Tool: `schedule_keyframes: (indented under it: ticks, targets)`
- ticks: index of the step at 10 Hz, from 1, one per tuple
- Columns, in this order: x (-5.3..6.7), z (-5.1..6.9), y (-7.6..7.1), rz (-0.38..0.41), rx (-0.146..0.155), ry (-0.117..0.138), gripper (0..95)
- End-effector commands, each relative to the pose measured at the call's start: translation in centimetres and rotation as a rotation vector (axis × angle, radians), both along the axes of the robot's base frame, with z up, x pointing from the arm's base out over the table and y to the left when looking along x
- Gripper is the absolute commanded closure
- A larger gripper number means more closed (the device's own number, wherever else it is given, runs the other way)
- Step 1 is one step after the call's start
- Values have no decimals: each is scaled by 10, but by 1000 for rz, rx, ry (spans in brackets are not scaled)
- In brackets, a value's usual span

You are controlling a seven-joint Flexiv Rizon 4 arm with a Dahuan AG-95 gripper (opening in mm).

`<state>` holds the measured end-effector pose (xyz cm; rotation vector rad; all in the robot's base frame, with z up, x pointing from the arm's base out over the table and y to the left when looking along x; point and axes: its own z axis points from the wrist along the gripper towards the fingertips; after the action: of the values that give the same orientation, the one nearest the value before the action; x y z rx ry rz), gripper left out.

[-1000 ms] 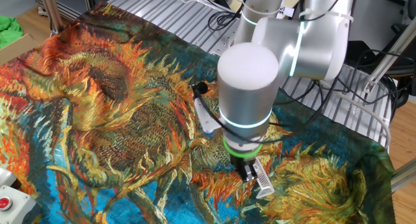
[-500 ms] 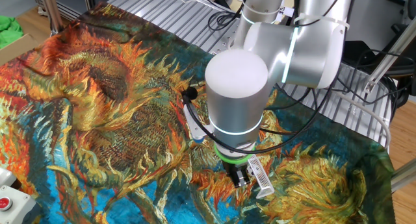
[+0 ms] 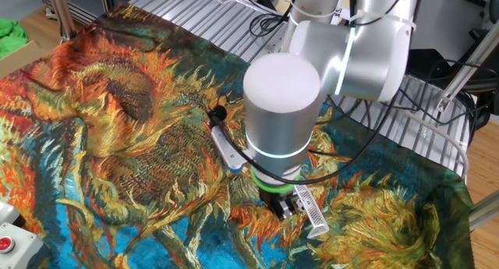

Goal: Push the soccer ball into the goal

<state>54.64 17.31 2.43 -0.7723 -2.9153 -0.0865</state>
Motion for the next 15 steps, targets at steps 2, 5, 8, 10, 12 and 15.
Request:
schedule_keyframes:
  ticks: [2,5,8,10,12,15]
  targets:
    - [0,-1,-66,371,5,-39,950]
    - [11,11,-86,576,-28,-30,950]
    - [20,18,-105,597,-33,-20,950]
    - [23,17,-110,595,-32,-17,950]
    - [23,17,-110,596,-29,-17,950]
    - [24,17,-110,625,-20,-30,950]
